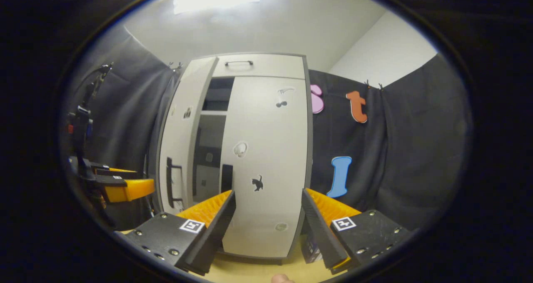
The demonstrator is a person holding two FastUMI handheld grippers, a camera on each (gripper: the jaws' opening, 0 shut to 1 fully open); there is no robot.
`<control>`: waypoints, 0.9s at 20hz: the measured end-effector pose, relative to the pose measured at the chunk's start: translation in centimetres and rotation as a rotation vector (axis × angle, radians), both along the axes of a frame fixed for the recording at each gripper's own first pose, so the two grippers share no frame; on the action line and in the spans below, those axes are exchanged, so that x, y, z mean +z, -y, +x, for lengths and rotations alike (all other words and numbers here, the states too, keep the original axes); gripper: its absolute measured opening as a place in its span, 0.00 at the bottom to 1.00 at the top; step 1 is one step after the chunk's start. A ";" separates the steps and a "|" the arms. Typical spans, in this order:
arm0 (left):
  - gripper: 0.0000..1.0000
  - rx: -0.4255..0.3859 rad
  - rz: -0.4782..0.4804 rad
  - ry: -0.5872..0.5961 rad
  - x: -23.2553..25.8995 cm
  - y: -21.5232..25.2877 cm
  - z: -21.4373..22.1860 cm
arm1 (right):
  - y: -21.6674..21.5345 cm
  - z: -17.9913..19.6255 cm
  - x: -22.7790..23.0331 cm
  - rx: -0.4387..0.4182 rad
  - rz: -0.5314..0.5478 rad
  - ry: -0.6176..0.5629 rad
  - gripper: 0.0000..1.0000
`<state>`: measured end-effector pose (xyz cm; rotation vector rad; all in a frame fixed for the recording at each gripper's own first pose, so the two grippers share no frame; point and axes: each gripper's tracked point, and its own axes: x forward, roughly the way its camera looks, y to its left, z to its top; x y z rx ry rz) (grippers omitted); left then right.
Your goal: Grasp the bottle in the cabinet with the left hand and place it on the coaster, then close the right door with the right hand and the left door with the left hand.
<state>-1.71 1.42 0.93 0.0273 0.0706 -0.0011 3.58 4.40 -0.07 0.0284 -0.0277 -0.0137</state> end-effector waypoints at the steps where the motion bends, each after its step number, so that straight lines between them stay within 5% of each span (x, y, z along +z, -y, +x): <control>1: 0.92 0.005 0.000 0.014 0.9 0.3 0.1 | 0.1 0.2 0.7 -0.003 0.016 0.016 0.95; 7: 0.91 0.034 -0.015 0.096 6.4 1.9 0.1 | 1.5 0.1 3.5 -0.008 0.080 0.048 0.95; 18: 0.91 0.072 -0.047 0.142 9.4 3.8 -0.3 | 3.3 -0.8 6.4 0.011 0.018 0.124 0.95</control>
